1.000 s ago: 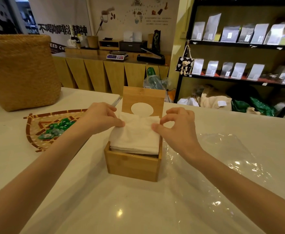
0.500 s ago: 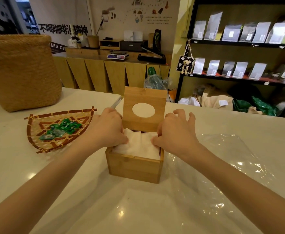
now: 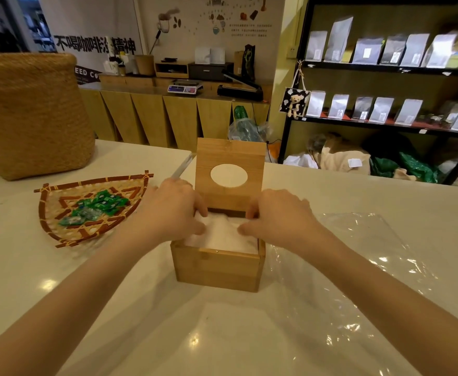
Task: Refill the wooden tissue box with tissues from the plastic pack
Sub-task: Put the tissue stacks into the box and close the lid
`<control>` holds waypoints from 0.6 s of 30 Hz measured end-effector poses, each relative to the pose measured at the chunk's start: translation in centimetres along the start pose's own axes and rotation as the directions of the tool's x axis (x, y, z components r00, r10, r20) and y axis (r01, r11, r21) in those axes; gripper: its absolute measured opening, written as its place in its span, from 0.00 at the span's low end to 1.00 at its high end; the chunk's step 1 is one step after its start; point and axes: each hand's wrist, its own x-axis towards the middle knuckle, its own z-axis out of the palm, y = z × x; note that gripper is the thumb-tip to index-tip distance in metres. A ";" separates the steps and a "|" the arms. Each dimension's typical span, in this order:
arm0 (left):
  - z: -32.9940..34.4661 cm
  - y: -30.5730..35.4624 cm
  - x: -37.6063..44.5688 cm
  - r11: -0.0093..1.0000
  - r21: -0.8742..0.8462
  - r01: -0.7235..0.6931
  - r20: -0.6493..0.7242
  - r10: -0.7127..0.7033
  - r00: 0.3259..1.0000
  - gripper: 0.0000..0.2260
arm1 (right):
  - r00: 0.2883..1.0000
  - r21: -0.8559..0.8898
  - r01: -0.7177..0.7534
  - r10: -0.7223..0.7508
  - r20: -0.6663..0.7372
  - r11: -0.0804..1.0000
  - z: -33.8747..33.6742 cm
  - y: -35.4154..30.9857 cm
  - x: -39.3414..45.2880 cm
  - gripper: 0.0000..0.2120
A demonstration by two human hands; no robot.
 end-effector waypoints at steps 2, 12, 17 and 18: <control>-0.6 -0.3 -0.1 1.000 0.018 -0.003 0.209 -0.001 0.978 0.23 | 0.980 0.038 -0.013 0.005 0.196 0.999 -0.3 0.1 0.0 0.19; 0.6 0.7 1.8 0.965 0.261 -0.023 0.299 -0.058 0.952 0.20 | 0.932 -0.226 -0.015 0.095 0.350 0.974 -1.4 -1.5 0.2 0.15; 0.8 0.7 2.0 0.963 0.270 -0.011 0.305 -0.075 0.949 0.20 | 0.937 -0.330 0.013 0.104 0.333 0.944 -0.8 -2.0 0.1 0.08; 0.8 0.6 2.0 0.963 0.268 -0.013 0.310 -0.074 0.948 0.20 | 0.938 -0.332 0.009 0.108 0.330 0.943 -0.7 -1.9 0.1 0.09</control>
